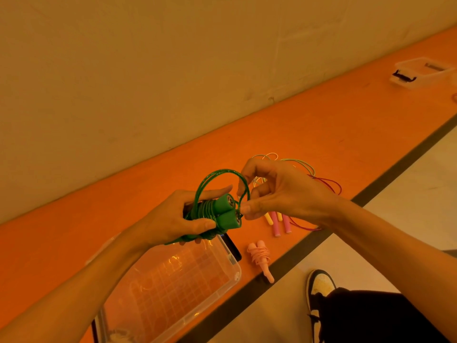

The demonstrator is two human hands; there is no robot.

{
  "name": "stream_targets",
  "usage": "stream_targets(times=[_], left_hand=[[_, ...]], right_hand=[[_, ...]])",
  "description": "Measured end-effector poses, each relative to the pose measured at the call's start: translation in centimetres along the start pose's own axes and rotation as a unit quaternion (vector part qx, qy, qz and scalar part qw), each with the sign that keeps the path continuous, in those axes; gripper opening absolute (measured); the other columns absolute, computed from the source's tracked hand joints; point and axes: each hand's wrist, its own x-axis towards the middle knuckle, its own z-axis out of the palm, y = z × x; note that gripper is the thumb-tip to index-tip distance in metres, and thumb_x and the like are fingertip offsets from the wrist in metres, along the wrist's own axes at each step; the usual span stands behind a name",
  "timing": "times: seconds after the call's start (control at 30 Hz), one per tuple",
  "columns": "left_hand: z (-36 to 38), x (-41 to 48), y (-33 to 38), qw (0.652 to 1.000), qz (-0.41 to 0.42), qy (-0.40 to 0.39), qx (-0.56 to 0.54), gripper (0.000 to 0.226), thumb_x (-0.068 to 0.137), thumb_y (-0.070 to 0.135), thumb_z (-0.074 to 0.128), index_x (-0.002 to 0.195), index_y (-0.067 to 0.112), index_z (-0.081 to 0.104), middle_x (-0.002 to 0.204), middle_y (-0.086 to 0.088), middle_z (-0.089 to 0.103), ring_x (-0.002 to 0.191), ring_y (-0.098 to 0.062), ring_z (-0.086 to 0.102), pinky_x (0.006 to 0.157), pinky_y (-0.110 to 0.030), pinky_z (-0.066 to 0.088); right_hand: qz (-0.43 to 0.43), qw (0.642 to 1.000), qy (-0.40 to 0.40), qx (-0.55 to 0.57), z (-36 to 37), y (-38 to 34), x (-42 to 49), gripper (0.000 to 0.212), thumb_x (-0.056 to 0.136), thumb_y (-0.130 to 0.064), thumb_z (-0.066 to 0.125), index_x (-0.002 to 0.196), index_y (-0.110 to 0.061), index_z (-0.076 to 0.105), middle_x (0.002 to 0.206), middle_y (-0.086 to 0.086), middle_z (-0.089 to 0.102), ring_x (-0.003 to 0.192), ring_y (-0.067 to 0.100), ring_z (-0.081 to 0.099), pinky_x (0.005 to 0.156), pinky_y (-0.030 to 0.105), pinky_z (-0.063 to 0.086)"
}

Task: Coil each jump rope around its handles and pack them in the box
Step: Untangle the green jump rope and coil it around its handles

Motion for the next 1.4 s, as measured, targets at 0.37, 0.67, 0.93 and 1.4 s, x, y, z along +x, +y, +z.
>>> stream_targets(times=[0.37,0.67,0.93,1.4], left_hand=[[0.1,-0.2,-0.2,1.000,-0.001,0.011,-0.004,0.070,0.076,0.053,0.073,0.141,0.046,0.049,0.085,-0.013,0.075,0.056,-0.024,0.067,0.041,-0.029,0.050],[0.8,-0.1,0.2,0.997,0.007,0.058,-0.050,0.059,0.071,0.047,0.073,0.129,0.047,0.059,0.083,-0.003,0.077,0.054,-0.019,0.067,0.040,-0.023,0.048],[0.9,-0.2,0.3,0.995,0.025,0.093,-0.035,0.045,0.073,0.040,0.074,0.117,0.034,0.070,0.080,-0.009,0.075,0.053,-0.023,0.066,0.041,-0.024,0.047],[0.6,-0.3,0.9,0.996,0.028,0.070,-0.051,0.054,0.071,0.050,0.077,0.116,0.022,0.069,0.079,-0.006,0.075,0.053,-0.019,0.067,0.040,-0.022,0.048]], right_hand=[[-0.030,0.997,0.067,0.007,0.7,0.4,0.6,0.021,0.078,-0.008,0.076,0.093,-0.007,0.061,0.082,0.008,0.074,0.077,0.028,0.074,0.067,0.032,0.062],[-0.063,0.991,0.111,-0.030,0.9,0.4,0.9,0.021,0.080,-0.014,0.077,0.092,-0.005,0.063,0.080,0.015,0.073,0.072,0.028,0.072,0.061,0.033,0.058],[-0.056,0.989,0.131,-0.043,0.9,1.1,0.7,0.020,0.084,-0.014,0.077,0.093,-0.004,0.062,0.078,0.015,0.072,0.069,0.025,0.073,0.057,0.035,0.056],[-0.115,0.979,0.170,0.002,1.8,1.0,0.5,0.025,0.079,-0.015,0.075,0.093,0.001,0.061,0.075,0.009,0.071,0.064,0.020,0.071,0.060,0.029,0.058]])
